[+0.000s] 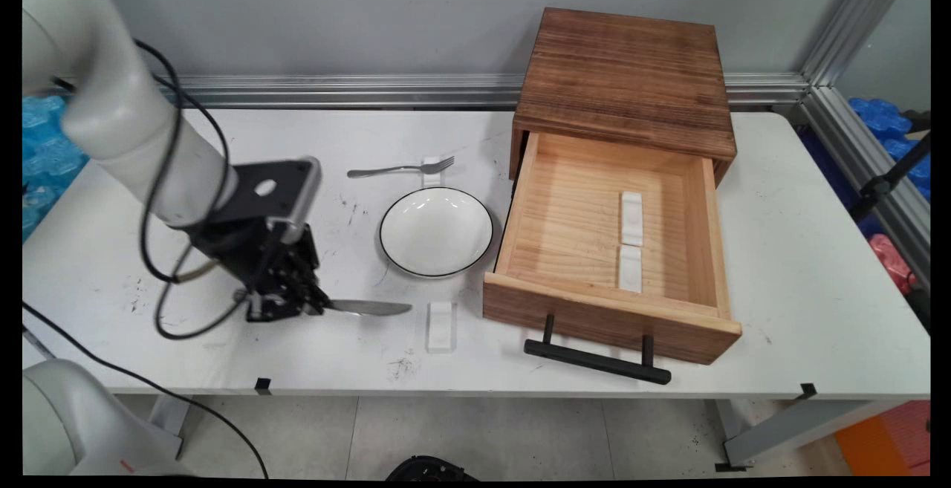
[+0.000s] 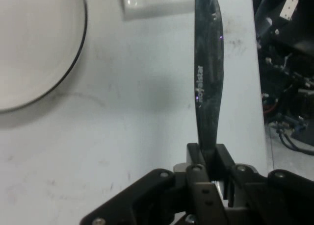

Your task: Place the picked object into the drawer

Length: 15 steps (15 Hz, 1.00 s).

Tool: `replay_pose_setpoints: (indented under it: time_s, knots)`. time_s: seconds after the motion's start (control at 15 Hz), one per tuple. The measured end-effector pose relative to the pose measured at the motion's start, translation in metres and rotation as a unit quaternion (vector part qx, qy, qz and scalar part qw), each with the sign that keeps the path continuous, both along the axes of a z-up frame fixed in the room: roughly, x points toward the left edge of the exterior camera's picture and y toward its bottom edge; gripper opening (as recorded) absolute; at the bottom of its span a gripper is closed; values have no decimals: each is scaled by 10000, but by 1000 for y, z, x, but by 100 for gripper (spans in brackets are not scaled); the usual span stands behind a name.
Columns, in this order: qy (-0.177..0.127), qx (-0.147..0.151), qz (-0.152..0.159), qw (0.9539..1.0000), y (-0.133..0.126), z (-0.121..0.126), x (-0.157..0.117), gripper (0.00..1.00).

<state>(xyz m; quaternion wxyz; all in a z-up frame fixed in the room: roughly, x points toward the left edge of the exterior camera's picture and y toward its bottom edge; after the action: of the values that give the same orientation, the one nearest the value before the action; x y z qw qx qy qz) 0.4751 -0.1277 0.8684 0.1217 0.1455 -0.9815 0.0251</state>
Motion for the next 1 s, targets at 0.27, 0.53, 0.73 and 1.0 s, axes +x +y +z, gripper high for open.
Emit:
replay_pose_setpoints:
  time_s: [0.27, 0.53, 0.73, 1.0]
  knots:
    - [7, -110, 141, 9998, 4, 45, 10, 0]
    - [236, -341, 332, 9986, -11, 96, -4, 0]
    - [371, -621, 391, 9966, -35, 130, -32, 0]
    - [447, -938, 409, 9937, -69, 153, -73, 0]
